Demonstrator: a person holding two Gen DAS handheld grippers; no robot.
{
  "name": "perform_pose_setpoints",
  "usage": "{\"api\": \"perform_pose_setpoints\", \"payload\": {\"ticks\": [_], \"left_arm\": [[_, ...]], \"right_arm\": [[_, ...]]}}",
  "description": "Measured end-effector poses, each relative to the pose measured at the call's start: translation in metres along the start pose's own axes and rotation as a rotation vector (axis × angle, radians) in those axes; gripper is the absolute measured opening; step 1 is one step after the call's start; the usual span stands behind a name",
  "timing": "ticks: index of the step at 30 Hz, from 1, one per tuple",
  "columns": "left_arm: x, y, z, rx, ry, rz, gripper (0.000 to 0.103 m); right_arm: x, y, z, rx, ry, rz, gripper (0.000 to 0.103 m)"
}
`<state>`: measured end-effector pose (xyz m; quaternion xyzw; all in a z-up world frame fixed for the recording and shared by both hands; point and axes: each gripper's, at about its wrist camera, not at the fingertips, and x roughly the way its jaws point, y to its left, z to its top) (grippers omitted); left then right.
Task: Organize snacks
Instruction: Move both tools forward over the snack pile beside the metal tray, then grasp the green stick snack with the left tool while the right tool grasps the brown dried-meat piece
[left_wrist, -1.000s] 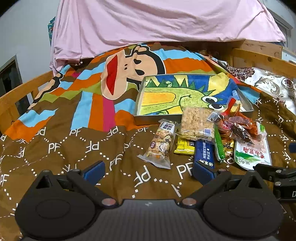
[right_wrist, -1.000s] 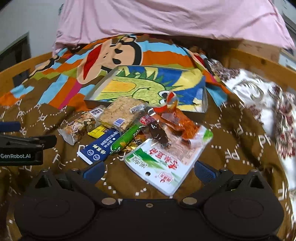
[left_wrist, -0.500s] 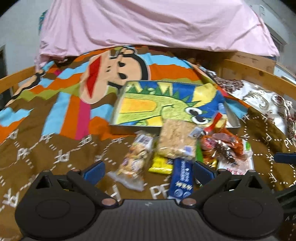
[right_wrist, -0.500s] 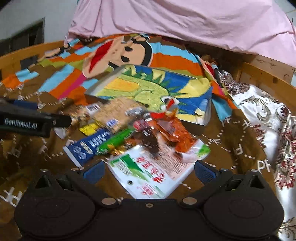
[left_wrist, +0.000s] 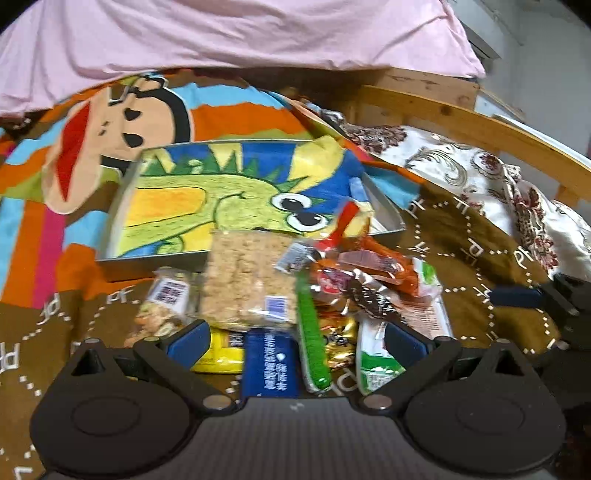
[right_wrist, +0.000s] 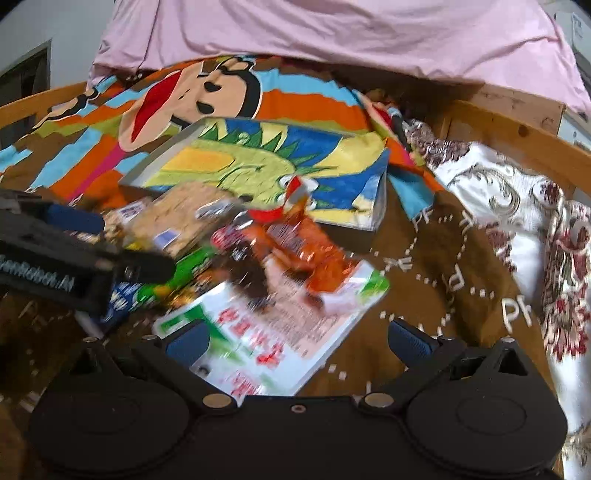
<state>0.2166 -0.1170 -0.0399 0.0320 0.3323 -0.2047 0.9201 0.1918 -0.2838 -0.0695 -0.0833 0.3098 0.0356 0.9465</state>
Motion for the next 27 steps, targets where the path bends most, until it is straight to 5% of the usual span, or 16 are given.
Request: {"api": "perform_pose_setpoints", "payload": {"ticks": [7,11,17,21,24,27], "left_arm": [[0.011,0.014,0.006,-0.078,0.036,-0.045,0.102],[0.011,0.02,0.01,-0.125,0.06,-0.098,0.092],[0.011,0.019,0.016,-0.137,0.086,-0.156,0.081],[0.021,0.013,0.017,-0.136,0.146,-0.176,0.06],[0.03,0.013,0.019,-0.135,0.197,-0.146,0.057],[0.041,0.022,0.019,-0.194,0.246,-0.148,0.049]], "right_arm": [[0.01,0.011,0.003,-0.165,-0.11,0.005,0.101],[0.01,0.022,0.003,-0.241,-0.134,0.059,0.098],[0.022,0.029,0.004,-0.258,-0.104,0.102,0.082],[0.028,0.026,0.006,-0.213,-0.088,0.124,0.063],[0.031,0.023,0.006,-0.19,-0.075,0.118,0.049],[0.035,0.017,0.005,-0.161,-0.068,0.12,0.048]]}}
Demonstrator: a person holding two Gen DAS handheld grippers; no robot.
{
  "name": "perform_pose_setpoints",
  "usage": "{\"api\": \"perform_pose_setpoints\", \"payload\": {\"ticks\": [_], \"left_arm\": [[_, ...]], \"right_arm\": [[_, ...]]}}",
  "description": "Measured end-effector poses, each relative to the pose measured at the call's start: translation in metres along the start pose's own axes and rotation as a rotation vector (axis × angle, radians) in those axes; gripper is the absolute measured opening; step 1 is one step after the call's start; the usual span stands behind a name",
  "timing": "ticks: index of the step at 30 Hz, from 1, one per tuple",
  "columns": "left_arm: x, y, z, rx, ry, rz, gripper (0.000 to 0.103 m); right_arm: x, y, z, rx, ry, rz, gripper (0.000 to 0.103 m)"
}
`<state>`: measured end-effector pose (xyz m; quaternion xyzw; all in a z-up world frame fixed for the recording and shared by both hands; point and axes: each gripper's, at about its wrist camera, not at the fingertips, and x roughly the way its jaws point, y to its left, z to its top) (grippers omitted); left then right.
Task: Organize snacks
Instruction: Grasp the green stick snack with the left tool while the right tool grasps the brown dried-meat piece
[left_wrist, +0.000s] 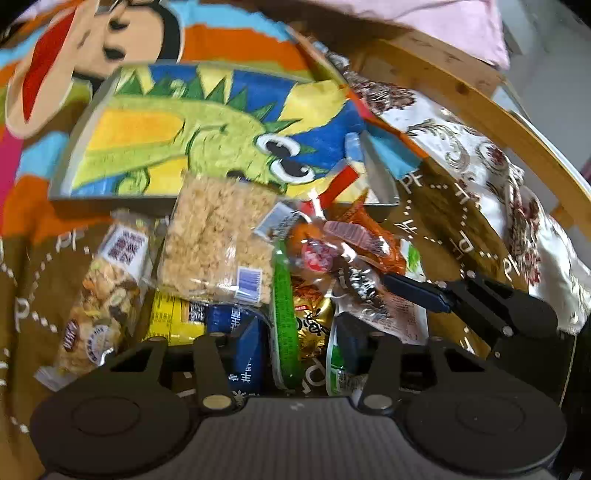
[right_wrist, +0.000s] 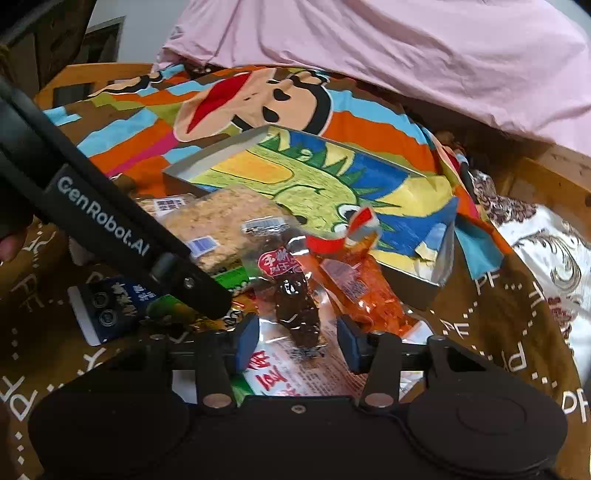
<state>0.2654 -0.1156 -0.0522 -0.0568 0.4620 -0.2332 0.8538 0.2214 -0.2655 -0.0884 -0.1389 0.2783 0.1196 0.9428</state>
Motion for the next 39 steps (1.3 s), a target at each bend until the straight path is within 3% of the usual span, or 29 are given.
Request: {"api": "perform_pose_setpoints", "payload": {"ticks": [3,6,8,11,13,15,20,26,29,31,35,39], "left_arm": [[0.006,0.006,0.004,-0.042,0.009,-0.014,0.049],[0.012,0.007,0.009,-0.052,0.012,-0.015,0.049],[0.015,0.008,0.011,-0.066,0.011,-0.016,0.049],[0.021,0.013,0.015,-0.123,0.019,-0.022,0.043],[0.023,0.013,0.016,-0.146,0.025,-0.019,0.039],[0.024,0.012,0.015,-0.14,0.03,0.002,0.03],[0.02,0.014,0.011,-0.162,0.046,0.017,0.025],[0.029,0.007,0.014,-0.12,0.062,0.051,0.03],[0.033,0.01,0.016,-0.17,0.076,0.047,0.03],[0.031,0.013,0.017,-0.199,0.079,0.057,0.02],[0.022,0.017,0.009,-0.285,0.079,0.058,0.019],[0.008,0.009,-0.004,-0.305,0.081,0.079,0.018]], "right_arm": [[0.006,-0.009,-0.002,0.052,0.002,0.035,0.052],[0.014,-0.015,0.0,0.075,0.013,0.075,0.069],[0.019,-0.017,0.0,0.083,0.011,0.084,0.072],[0.021,-0.02,0.002,0.099,0.02,0.101,0.068],[0.019,-0.017,0.002,0.087,0.023,0.119,0.056],[0.015,-0.013,0.003,0.056,0.018,0.107,0.051],[0.001,-0.013,0.0,0.033,0.044,0.069,0.051],[-0.005,-0.018,0.0,0.015,0.053,-0.002,0.051],[-0.007,-0.017,-0.002,0.002,0.049,-0.007,0.051],[-0.01,-0.017,-0.002,-0.008,0.045,-0.017,0.051],[-0.017,-0.009,-0.004,-0.045,0.028,-0.04,0.049],[-0.032,0.004,-0.002,-0.102,-0.008,-0.052,0.046]]}}
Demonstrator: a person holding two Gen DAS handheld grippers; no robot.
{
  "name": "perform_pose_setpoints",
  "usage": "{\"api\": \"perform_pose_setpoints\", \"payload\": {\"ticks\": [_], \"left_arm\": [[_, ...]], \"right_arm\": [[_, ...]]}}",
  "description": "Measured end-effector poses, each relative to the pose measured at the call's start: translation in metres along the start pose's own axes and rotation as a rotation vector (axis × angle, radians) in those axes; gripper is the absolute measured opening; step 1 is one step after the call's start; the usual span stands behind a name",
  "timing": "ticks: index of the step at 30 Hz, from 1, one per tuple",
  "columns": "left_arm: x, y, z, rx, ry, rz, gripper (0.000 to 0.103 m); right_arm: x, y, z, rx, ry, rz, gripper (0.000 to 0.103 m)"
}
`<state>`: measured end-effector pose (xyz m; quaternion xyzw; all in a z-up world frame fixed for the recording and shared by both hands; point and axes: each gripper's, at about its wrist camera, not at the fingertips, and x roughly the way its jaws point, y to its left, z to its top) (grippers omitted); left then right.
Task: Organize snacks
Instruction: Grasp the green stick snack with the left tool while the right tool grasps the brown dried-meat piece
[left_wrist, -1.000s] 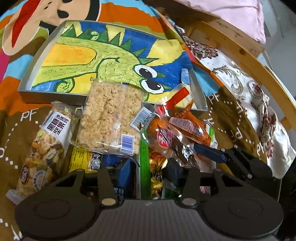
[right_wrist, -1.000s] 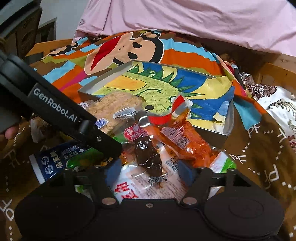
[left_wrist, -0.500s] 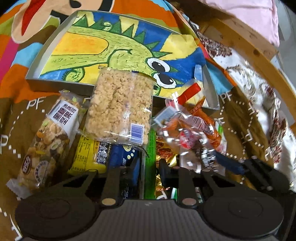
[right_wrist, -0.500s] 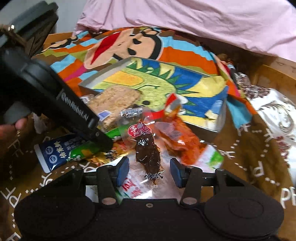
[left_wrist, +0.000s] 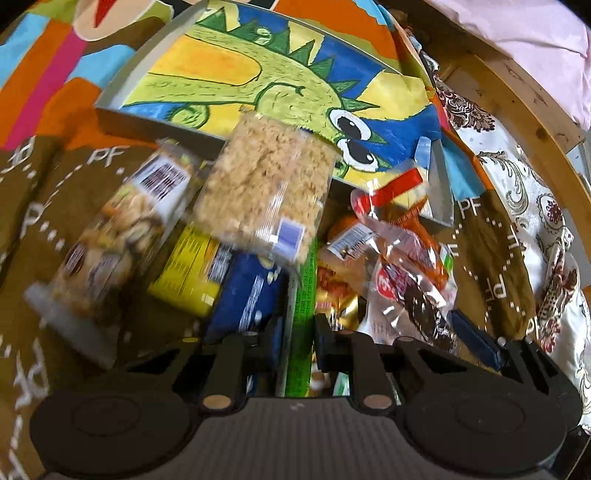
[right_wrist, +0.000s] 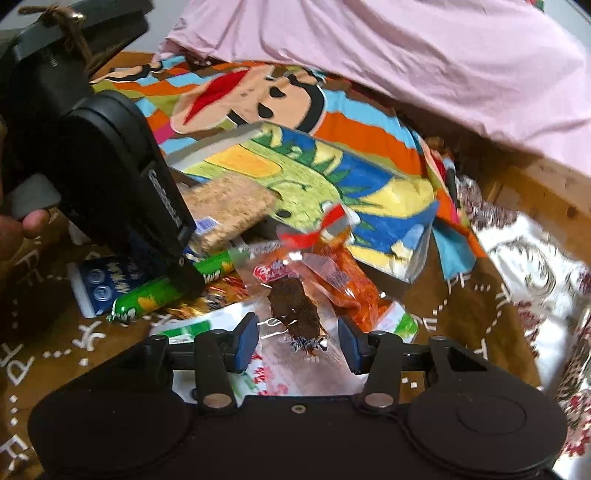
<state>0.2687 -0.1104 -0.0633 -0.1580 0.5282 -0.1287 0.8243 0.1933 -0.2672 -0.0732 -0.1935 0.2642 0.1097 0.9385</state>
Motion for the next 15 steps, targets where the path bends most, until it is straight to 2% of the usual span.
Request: {"api": "perform_pose_setpoints", "payload": {"ticks": [4,6,14,15], "left_arm": [[-0.01,0.011,-0.012,-0.095,0.026,-0.048,0.018],[-0.015,0.015,-0.016,-0.135,0.029,-0.063,0.018],[-0.039,0.012,-0.025,-0.126,0.029,-0.051,0.018],[-0.041,0.013,-0.027,-0.135,0.032,-0.057,0.018]], "right_arm": [[-0.014,0.009,0.0,-0.04,-0.039,0.007,0.044],[-0.013,0.013,-0.002,-0.064,-0.026,0.008,0.044],[-0.026,0.009,0.0,-0.037,-0.1,-0.033,0.043],[-0.028,0.009,0.0,-0.04,-0.11,-0.039,0.033]]}}
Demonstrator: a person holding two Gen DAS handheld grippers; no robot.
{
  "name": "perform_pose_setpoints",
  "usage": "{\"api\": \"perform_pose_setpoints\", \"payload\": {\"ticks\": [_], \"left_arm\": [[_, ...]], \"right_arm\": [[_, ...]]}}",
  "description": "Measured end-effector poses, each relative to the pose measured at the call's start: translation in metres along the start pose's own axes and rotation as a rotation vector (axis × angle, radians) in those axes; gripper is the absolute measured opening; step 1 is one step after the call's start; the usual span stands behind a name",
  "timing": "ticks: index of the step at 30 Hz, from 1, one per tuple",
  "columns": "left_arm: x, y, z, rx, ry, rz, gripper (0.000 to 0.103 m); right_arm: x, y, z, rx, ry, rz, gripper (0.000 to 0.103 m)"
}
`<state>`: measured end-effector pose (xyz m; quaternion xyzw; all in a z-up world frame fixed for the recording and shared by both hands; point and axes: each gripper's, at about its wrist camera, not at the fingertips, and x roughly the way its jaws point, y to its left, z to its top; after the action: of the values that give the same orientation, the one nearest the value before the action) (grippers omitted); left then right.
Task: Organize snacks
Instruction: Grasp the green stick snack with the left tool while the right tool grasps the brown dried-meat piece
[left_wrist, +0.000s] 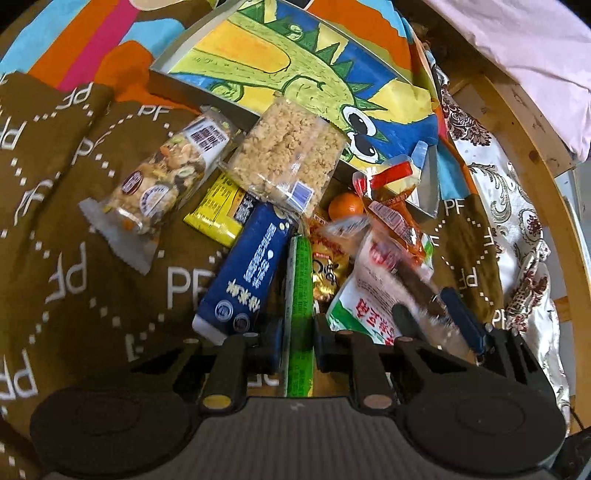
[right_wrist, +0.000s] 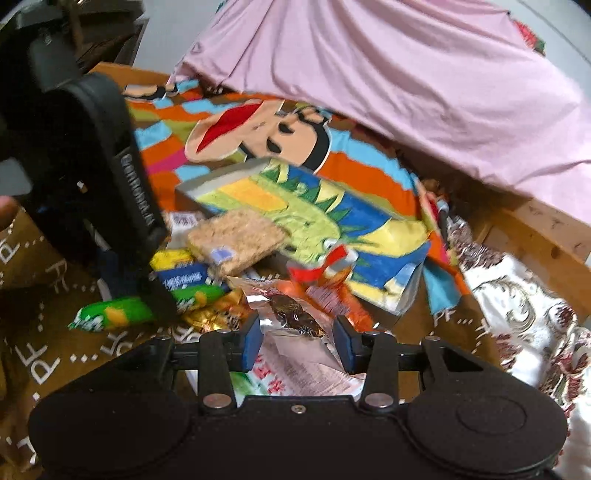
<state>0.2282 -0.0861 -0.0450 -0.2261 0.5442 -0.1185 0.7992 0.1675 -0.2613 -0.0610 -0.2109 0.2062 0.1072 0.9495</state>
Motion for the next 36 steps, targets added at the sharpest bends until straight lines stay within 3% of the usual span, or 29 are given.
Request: {"api": "perform_pose_setpoints", "payload": {"ticks": [1,2,5,11,14,16,18,20,22,23,24,30,36], "left_arm": [[-0.001,0.002,-0.002,-0.009,0.003,-0.003,0.018],[-0.001,0.004,-0.003,-0.023,0.008,0.001,0.018],[0.002,0.01,-0.006,-0.045,0.021,-0.002,0.018],[0.012,0.007,-0.012,0.004,0.038,0.037,0.019],[0.02,0.003,-0.014,0.045,0.042,0.062,0.019],[0.024,0.001,-0.016,0.068,0.042,0.067,0.02],[0.027,0.001,-0.016,0.078,0.043,0.062,0.02],[0.03,0.002,-0.017,0.088,0.042,0.057,0.021],[0.031,0.005,-0.018,0.08,0.041,0.047,0.022],[0.031,0.007,-0.018,0.077,0.04,0.041,0.022],[0.031,0.008,-0.019,0.078,0.038,0.037,0.02],[0.024,0.005,-0.025,0.078,0.01,0.052,0.018],[0.007,-0.002,-0.033,0.071,-0.055,0.042,0.018]], "right_arm": [[-0.001,0.001,0.001,-0.006,-0.008,-0.006,0.013],[-0.001,0.002,0.001,-0.015,-0.007,-0.014,0.006],[0.005,0.004,-0.001,-0.026,0.031,0.017,0.008],[0.025,0.008,-0.011,-0.024,0.12,0.023,0.033],[0.031,0.007,-0.013,-0.009,0.124,0.009,0.05],[0.035,0.004,-0.013,0.022,0.122,0.008,0.071],[0.041,-0.004,-0.014,0.099,0.136,0.047,0.078],[0.05,-0.016,-0.017,0.227,0.173,0.116,0.075],[0.053,-0.023,-0.019,0.321,0.194,0.16,0.067],[0.052,-0.024,-0.018,0.329,0.192,0.159,0.061],[0.051,-0.024,-0.017,0.333,0.188,0.155,0.049],[0.041,-0.019,-0.016,0.325,0.18,0.154,0.048],[0.021,-0.006,-0.013,0.175,0.13,0.072,0.048]]}}
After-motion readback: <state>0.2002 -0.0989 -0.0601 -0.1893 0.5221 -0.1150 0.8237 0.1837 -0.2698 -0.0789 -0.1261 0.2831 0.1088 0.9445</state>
